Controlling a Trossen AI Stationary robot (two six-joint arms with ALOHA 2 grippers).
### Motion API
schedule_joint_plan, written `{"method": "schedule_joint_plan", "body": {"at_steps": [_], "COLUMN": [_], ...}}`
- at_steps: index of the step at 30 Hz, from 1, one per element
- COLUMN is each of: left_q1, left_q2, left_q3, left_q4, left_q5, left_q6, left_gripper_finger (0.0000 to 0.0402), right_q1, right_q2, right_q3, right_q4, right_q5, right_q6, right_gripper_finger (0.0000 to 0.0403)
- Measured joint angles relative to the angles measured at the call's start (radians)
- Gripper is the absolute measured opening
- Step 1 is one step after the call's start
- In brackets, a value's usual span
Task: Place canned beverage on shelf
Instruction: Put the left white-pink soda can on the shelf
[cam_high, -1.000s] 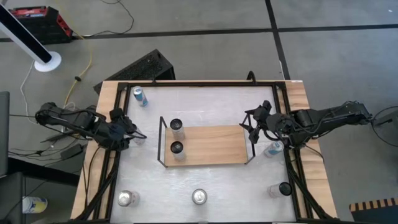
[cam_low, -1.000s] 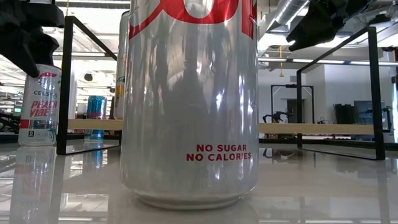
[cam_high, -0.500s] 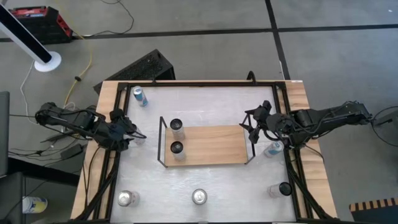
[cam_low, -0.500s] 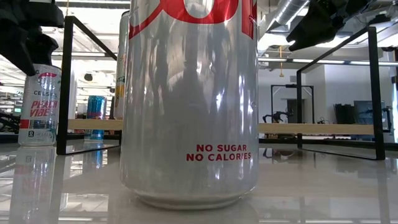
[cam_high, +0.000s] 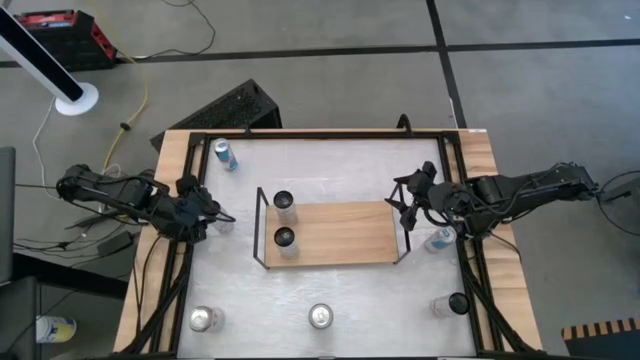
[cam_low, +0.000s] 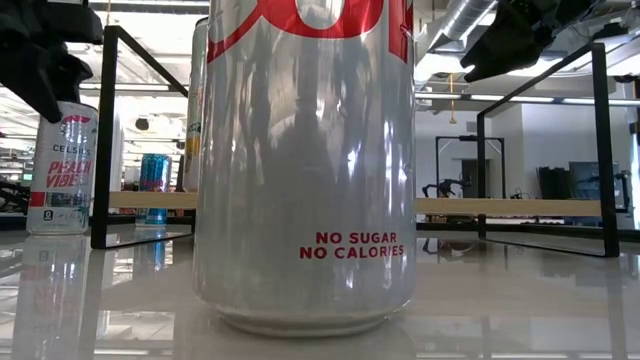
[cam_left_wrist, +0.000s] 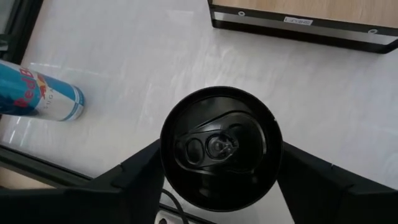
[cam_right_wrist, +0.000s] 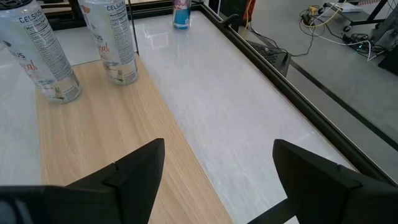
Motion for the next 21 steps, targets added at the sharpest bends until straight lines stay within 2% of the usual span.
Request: {"method": "schedule_joint_plan", "body": {"at_steps": [8,13,21], "left_q1": [0.0,0.0,0.02], "left_q2": [0.0,0.007,0.054], "left_q3": [0.001,0.065,0.194], "left_q4": [0.03,0.107,0.134], "left_q5": [0.007,0.006,-0.171], "left_q6": [0.005,0.063,0.214], "left_gripper_finger": [0.0236,0.0239,0.0239], "right_q1": [0.0,0.0,0.0], "right_q2": [0.0,0.0,0.0], "right_q3": [0.0,0.0,0.0], "right_q4": [0.0,0.0,0.0], "right_q5": [0.0,0.0,0.0], "right_q6": [0.0,0.0,0.0], "right_gripper_finger": [0.0324,0.0324,0.0324]}}
